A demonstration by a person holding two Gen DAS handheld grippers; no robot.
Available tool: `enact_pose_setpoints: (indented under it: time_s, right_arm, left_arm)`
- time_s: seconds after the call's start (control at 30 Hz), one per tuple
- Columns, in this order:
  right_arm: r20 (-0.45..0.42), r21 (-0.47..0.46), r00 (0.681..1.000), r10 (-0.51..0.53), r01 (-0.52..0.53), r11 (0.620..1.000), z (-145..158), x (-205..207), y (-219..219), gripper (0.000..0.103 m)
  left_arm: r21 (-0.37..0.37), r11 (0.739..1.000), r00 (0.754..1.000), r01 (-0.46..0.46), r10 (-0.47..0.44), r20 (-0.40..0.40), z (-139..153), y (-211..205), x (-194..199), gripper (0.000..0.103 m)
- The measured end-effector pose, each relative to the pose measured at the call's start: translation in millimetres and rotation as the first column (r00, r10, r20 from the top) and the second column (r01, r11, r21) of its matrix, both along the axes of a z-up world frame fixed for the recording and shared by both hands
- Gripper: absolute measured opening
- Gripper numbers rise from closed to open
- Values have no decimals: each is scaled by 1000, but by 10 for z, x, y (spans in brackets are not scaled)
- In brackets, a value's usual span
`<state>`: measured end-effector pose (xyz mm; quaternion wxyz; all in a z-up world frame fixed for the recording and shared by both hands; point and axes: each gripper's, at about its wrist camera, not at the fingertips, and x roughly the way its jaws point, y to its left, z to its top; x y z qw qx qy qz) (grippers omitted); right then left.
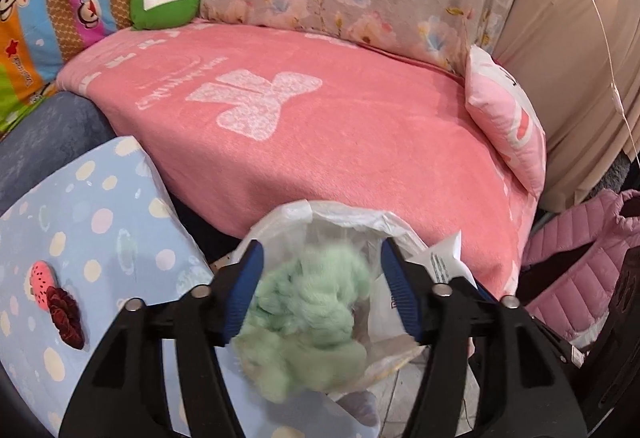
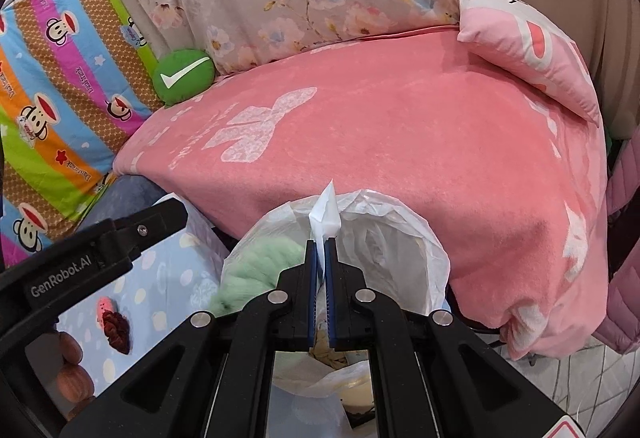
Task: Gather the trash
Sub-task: 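Carry the green headband and white packet into the bin and open both grippers, then withdraw both open grippers from the bin toward the last items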
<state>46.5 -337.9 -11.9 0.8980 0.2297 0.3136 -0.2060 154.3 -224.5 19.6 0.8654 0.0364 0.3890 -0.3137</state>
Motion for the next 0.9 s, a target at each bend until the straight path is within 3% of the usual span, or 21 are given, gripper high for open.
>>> enact_pose_setpoints:
  time_s: [0.6, 0.83, 0.9]
  right_arm:
    - [-23, 2, 999, 34, -34, 999, -82, 228, 106, 4]
    - [-33, -16, 998, 54, -55, 998, -77, 355, 216, 26]
    - [-31, -18, 998, 63, -63, 998, -69, 381, 258, 26]
  left_arm:
    - [24, 998, 998, -58, 58, -26, -118, 237, 151, 59]
    - [28, 994, 994, -106, 107, -35, -161, 392, 247, 65]
    - [29, 993, 992, -116, 117, -39, -177, 434, 274, 65]
